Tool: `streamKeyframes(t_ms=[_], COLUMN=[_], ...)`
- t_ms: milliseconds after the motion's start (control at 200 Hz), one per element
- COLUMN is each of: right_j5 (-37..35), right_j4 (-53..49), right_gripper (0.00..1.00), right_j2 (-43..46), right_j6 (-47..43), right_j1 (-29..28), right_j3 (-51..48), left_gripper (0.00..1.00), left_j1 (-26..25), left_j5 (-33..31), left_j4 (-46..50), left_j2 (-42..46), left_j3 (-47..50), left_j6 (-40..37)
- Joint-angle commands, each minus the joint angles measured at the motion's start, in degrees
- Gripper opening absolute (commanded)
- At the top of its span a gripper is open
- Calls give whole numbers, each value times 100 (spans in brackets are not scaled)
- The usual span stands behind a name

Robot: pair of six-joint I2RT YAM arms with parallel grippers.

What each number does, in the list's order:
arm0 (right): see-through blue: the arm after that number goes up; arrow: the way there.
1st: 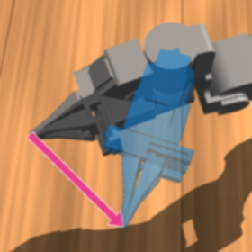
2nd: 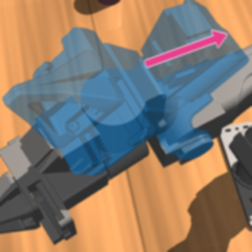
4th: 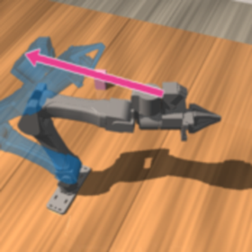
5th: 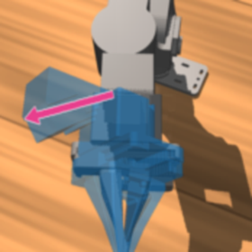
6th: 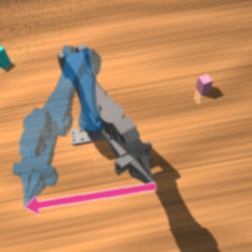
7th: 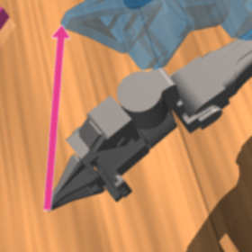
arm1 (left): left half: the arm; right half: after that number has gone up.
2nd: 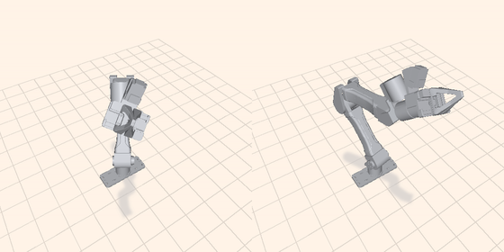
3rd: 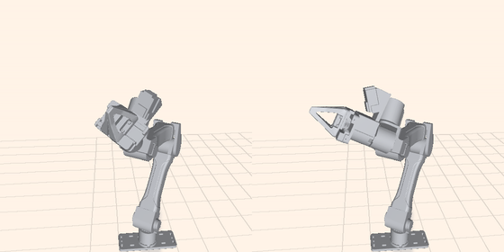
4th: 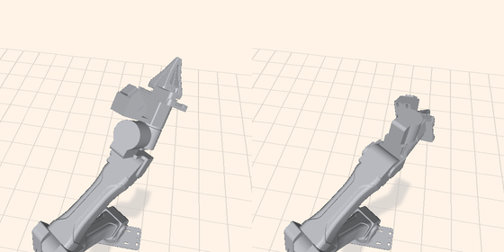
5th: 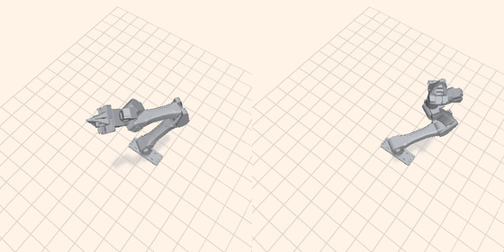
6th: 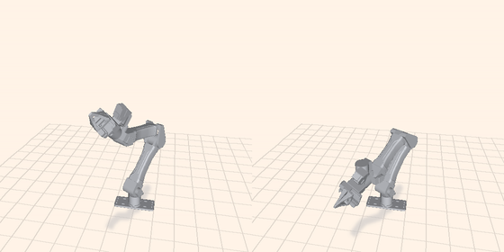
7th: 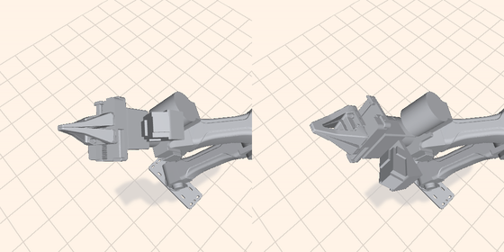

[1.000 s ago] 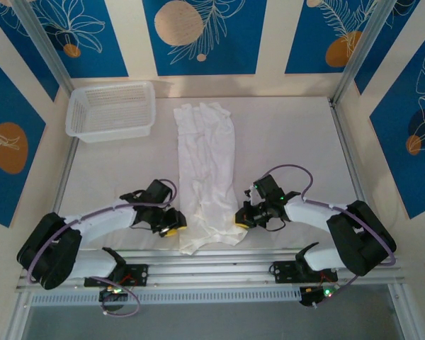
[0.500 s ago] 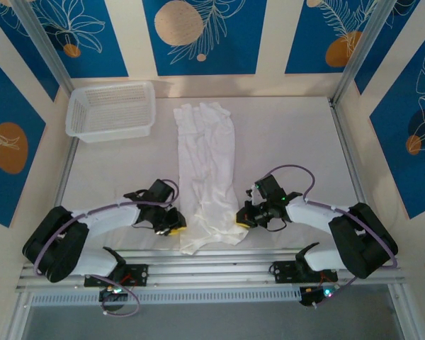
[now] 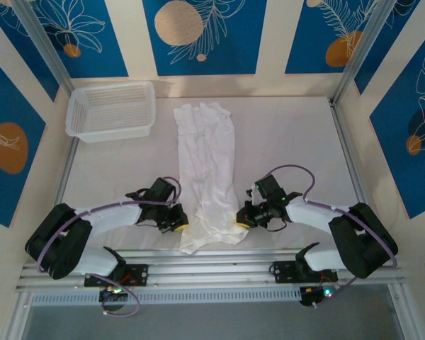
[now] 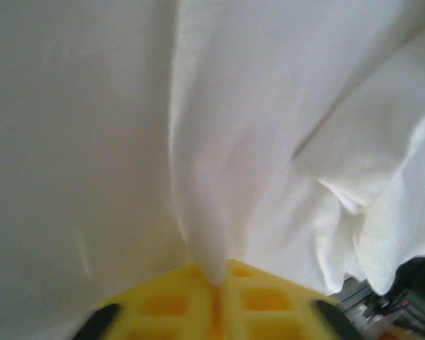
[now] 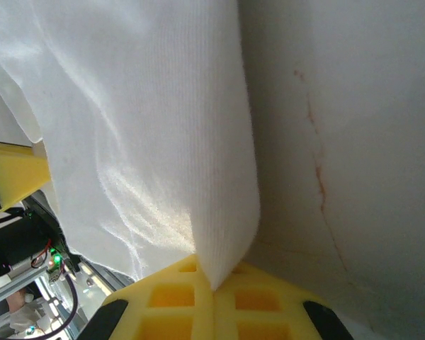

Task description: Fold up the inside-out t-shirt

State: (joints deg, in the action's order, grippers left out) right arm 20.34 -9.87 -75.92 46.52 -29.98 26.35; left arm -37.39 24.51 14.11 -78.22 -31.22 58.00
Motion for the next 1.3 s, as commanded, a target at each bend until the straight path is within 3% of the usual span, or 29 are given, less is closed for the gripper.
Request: streamKeyframes(t_ms=[0,240,365,445,600,860,1005,1295], right_j5=[43,-411,-700,-928,-1158,-951,-814,-931], right_j4=[-212,-1381,-2032,-2141,-2078,-1220,-1312,-2219], right_gripper=[0,0,0,0,0,0,0,1], right_j2=[121,1851,2818,2860,1669,-592,-2023,-4526], right_j6=[74,550,912,830,126,-599,-962,-1648], right_j1=[29,-296,-408,-366,-132,806,1113,1393], right_j3=[-116,-416,-242,213,1511,3496,4962,8139], left_gripper=[0,0,0,0,0,0,0,0], left_j1=[-78,-386,-430,-389,-103,925,1500,2014], left_j5=[214,124,-370,-806,-1295,-1479,-1251,-1209], left_j4=[104,1010,1468,1649,1694,1225,744,882], left_j2=[43,1261,1925,2006,1391,-232,-1517,-3804], left_j3=[-23,89,-124,-542,-1564,-3314,-4261,-6596], left_j6=[-165,-149,124,116,-156,-725,-1026,-1251])
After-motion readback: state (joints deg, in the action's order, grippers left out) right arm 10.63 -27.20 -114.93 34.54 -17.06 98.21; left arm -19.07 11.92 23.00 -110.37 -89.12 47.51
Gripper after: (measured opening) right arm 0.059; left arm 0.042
